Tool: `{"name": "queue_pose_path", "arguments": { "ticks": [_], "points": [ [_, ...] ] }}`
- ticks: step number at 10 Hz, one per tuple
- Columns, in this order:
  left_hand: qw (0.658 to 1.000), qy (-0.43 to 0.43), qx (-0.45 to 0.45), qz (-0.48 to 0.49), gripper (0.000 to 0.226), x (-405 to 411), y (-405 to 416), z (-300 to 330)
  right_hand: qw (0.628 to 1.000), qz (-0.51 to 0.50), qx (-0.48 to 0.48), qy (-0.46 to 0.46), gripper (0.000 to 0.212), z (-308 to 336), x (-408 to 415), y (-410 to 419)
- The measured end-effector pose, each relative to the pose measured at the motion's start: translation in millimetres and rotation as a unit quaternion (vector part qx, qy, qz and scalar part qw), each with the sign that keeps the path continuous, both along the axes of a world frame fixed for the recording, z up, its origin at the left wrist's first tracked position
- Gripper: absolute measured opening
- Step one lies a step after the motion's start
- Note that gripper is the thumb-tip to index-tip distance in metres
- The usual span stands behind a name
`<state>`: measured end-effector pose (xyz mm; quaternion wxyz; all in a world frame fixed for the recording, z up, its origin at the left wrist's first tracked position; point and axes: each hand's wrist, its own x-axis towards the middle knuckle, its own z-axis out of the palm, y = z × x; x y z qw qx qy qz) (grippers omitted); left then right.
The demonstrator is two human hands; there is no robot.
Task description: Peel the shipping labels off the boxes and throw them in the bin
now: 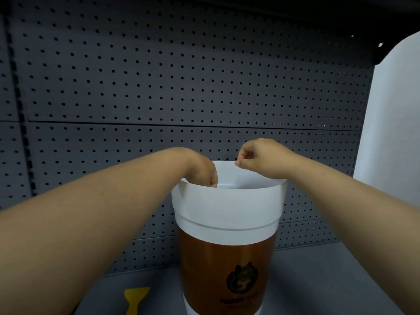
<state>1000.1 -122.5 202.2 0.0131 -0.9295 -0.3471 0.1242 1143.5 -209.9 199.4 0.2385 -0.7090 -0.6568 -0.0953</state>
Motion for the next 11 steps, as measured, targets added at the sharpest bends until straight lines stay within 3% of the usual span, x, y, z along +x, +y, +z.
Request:
{"name": "queue_pose_path", "arguments": {
  "ticks": [4, 6, 8, 11],
  "points": [
    [0.994, 0.103, -0.018, 0.034, 0.031, 3.8, 1.0, -2.8, 1.000, 0.006, -0.023, 0.003, 0.021, -0.9, -3.3, 0.6],
    [0.998, 0.047, 0.018, 0.025, 0.013, -0.1, -0.8, 0.2, 1.000, 0.004, -0.026, 0.004, 0.021, -0.4, -5.9, -2.6],
    [0.999, -0.013, 0.002, 0.034, 0.030, -3.1, -7.6, 4.5, 1.000, 0.006, -0.012, 0.004, 0.021, -0.4, -11.4, -4.6],
    [0.982, -0.185, 0.001, -0.019, 0.026, -18.5, -7.3, 12.3, 1.000, -0.014, 0.016, 0.018, 0.019, 2.4, -17.7, -16.1]
  ]
}}
